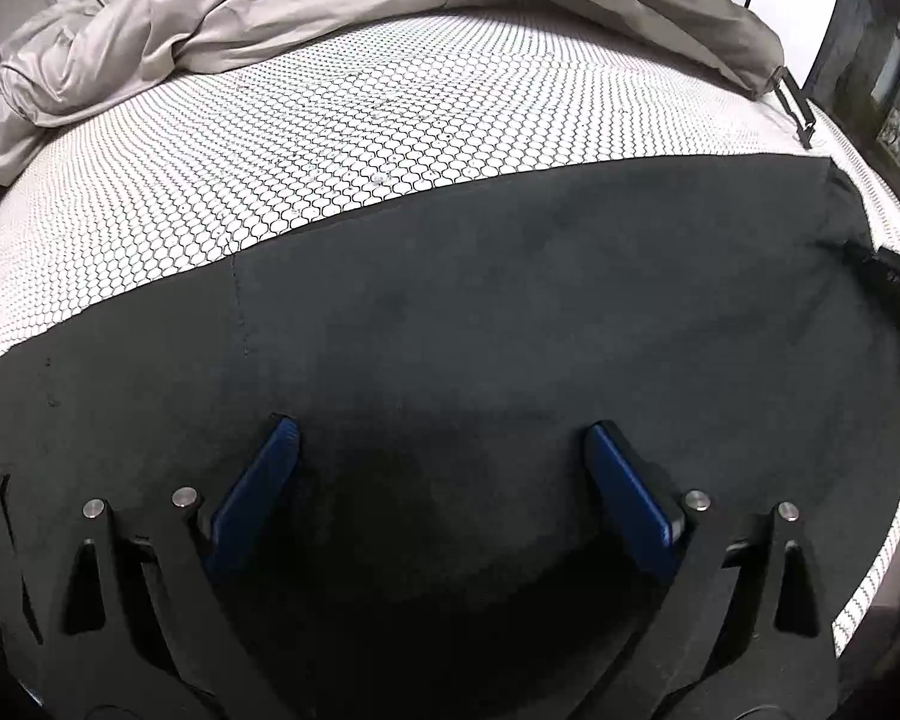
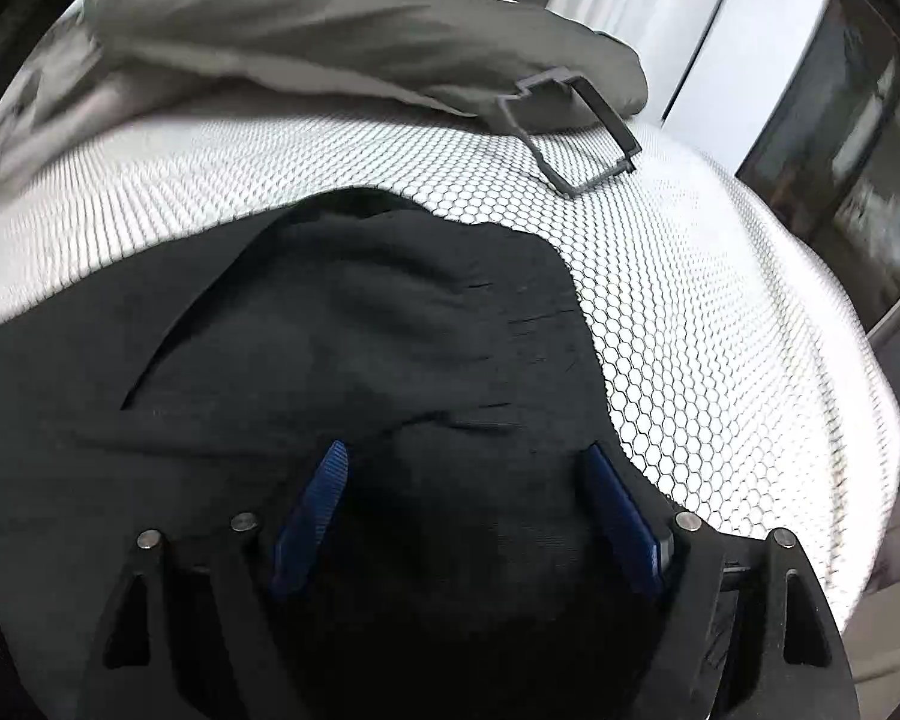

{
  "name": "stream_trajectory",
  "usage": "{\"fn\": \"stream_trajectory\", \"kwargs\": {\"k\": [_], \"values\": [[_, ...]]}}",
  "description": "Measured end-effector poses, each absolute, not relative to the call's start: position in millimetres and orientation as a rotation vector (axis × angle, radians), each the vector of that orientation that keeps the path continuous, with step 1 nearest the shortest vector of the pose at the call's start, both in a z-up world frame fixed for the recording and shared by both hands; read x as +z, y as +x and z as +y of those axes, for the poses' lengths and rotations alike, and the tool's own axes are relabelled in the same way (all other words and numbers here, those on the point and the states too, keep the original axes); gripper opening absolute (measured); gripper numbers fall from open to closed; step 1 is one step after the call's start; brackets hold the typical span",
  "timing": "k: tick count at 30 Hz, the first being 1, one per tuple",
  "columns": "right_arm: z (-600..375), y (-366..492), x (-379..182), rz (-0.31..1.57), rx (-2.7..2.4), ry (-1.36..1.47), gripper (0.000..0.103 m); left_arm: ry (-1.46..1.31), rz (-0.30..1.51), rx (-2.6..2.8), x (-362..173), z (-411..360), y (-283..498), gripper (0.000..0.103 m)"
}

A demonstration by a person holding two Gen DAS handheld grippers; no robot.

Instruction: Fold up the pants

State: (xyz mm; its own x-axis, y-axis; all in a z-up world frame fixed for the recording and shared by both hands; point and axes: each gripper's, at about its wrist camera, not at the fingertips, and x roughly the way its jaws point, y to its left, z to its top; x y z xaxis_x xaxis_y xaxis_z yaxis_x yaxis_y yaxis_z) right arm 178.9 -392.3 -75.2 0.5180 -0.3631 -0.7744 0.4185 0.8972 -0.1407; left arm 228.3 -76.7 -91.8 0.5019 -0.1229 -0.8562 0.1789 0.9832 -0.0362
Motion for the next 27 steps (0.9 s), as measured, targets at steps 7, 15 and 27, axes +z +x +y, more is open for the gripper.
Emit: {"fn": "stream_trajectory", "kwargs": {"k": [7,15,27], "values": [[-314.5,182.6,-30.1,0.804,-0.277,-0.046,0.068,0.053,0.969,-0.258,-71.0,-118.6,245.1,0.092],[-255.2,239.0,-67.3,0.881,-0.081,-0.237,0.072,0.054,1.021,-0.254,-87.8,-131.7,273.7,0.099],[-354.9,190.3,-37.4,0.817,-0.441,0.037,0.071,-0.042,0.988,-0.332,-81.5,-131.3,283.7,0.087]]}}
